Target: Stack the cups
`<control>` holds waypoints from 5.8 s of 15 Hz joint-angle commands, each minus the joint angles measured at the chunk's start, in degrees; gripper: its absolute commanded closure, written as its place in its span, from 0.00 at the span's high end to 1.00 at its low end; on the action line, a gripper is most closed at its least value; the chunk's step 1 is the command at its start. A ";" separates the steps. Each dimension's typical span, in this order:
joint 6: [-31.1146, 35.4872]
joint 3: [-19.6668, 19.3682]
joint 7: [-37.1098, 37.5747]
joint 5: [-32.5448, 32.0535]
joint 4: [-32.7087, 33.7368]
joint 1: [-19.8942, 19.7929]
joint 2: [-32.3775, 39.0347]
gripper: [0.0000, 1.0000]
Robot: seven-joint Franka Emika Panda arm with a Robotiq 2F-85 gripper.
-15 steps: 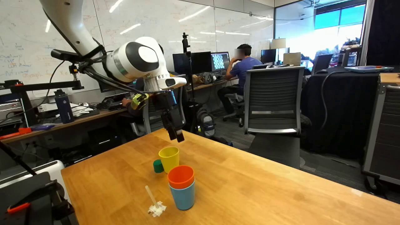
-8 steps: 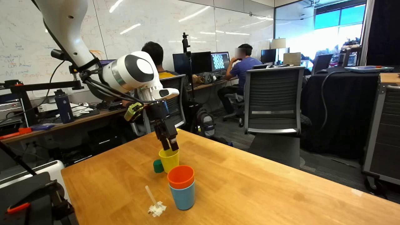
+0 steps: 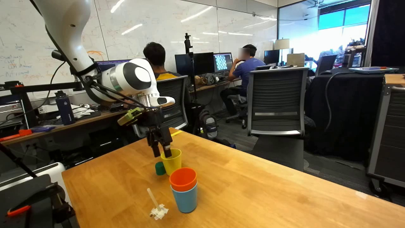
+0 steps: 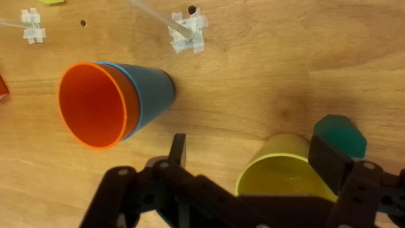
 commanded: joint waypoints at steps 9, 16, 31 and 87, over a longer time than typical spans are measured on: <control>-1.96 -0.18 -9.09 1.24 4.31 -0.11 1.07 1.00; -1.99 -1.03 -9.54 0.49 7.49 0.20 3.58 1.00; -1.04 -4.04 -9.09 0.87 13.02 0.16 9.63 1.00; 0.44 -8.89 1.40 1.11 8.58 -1.04 -0.84 0.01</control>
